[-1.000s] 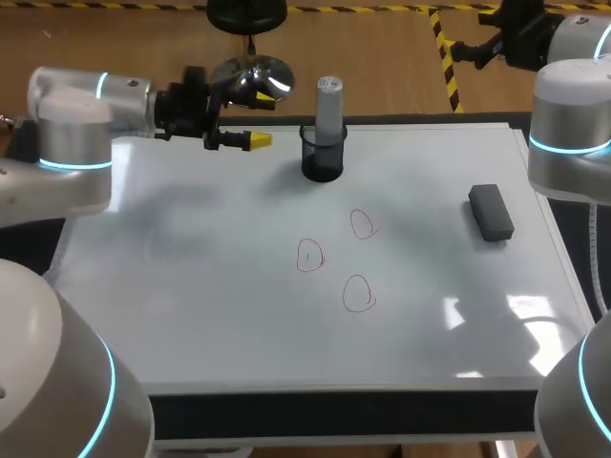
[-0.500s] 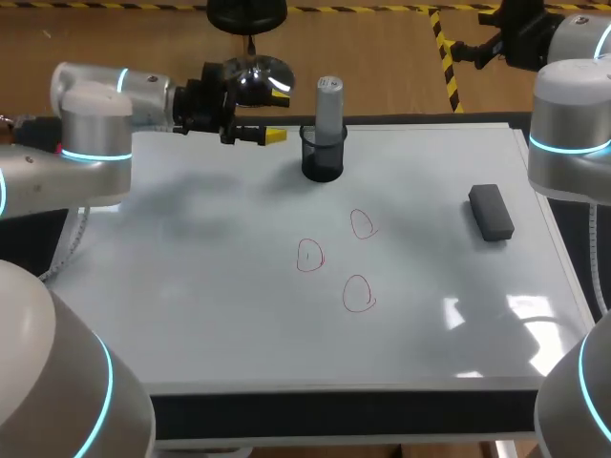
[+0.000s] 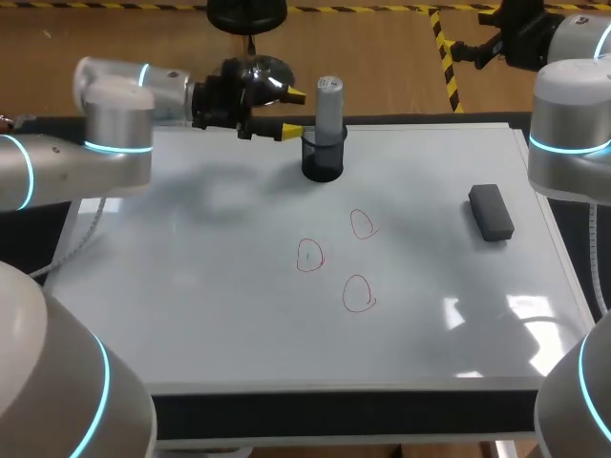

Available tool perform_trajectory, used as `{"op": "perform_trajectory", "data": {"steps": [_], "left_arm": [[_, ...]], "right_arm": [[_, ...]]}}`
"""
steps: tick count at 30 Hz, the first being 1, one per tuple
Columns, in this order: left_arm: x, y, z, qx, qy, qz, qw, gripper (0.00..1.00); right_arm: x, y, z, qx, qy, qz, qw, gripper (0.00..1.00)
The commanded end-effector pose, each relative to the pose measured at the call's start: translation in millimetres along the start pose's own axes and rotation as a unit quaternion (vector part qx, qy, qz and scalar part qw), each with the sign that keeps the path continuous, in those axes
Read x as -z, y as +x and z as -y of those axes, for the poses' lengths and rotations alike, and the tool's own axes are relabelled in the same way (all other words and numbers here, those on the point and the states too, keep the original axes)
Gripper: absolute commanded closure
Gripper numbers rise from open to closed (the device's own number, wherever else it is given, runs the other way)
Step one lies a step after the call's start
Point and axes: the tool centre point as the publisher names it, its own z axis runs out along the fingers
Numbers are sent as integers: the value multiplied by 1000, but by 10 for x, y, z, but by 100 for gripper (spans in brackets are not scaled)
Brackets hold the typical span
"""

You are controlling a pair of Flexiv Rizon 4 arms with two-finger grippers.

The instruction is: Pick up the inspection probe, press it on each red-marked spot on the whiteboard one by one, put down the probe, pick up the eraser, and wipe off all the red marks.

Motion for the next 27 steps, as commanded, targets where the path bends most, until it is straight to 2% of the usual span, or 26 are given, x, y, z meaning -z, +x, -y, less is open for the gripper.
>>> {"op": "perform_trajectory", "data": {"steps": [1, 12, 27], "left_arm": [[-107, -156, -60, -7, -6, -8, 1000, 0], [-314, -291, -28, -9, -5, -19, 1000, 0], [-452, -54, -64, -16, -8, -40, 999, 0]], "right_arm": [[0, 0, 0, 0, 0, 0, 1000, 0], [0, 0, 0, 0, 0, 0, 1000, 0], [0, 0, 0, 0, 0, 0, 1000, 0]]}}
